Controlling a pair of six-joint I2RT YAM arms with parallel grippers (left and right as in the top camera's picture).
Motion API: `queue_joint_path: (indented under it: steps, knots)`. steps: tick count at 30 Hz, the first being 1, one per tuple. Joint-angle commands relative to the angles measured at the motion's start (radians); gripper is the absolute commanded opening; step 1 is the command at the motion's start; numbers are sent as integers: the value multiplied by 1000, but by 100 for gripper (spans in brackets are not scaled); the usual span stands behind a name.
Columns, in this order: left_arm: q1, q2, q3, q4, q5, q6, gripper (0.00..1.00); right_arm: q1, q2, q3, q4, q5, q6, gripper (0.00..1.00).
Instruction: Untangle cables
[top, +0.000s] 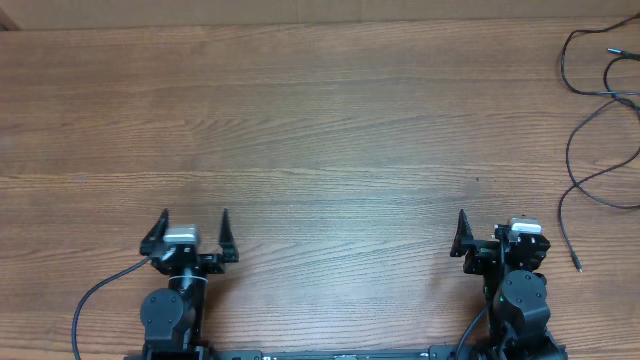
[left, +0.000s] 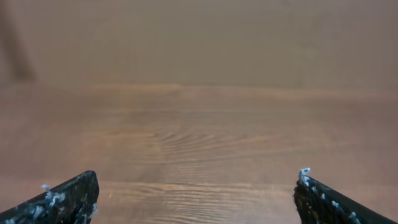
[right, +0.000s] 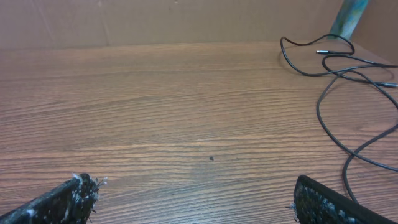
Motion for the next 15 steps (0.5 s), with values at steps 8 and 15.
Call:
queue_joint_path:
  steps: [8, 15]
  knots:
    - [18, -12, -6, 6, -75, -55, 100, 5, -6, -1, -11, 14, 7, 100]
    - [16, -12, -6, 6, -74, 38, 100, 5, -6, -1, -11, 14, 7, 100]
